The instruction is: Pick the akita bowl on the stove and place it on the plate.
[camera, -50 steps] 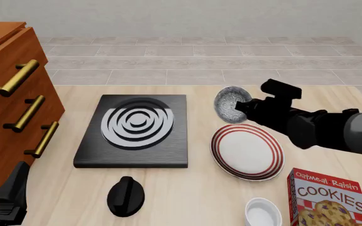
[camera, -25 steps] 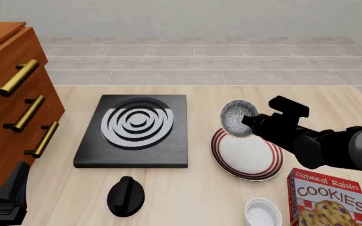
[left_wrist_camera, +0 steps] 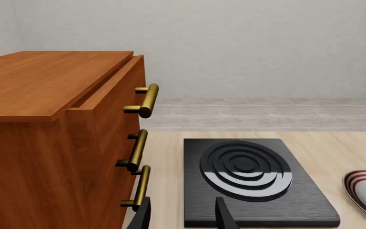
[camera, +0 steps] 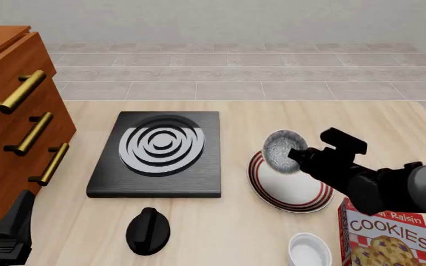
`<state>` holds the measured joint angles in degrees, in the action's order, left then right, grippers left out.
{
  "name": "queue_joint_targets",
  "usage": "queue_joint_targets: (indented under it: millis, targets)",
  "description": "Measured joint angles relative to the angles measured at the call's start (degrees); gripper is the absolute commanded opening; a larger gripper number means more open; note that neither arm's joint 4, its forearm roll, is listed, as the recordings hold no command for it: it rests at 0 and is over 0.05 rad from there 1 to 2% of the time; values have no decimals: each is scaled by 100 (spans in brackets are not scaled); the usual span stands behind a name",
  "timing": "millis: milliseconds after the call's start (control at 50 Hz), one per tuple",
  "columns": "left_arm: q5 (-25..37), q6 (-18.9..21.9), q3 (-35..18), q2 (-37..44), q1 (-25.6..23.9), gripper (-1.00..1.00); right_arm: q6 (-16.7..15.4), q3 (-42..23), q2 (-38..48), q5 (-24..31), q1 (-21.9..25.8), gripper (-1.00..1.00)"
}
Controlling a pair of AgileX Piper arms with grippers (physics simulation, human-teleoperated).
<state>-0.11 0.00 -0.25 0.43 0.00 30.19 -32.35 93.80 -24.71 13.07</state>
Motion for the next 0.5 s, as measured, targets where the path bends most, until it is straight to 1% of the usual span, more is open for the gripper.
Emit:
queue_joint_targets:
  millis: [500]
  targets:
    - [0, 0, 0, 0, 0, 100, 137, 236, 314, -395, -62, -100]
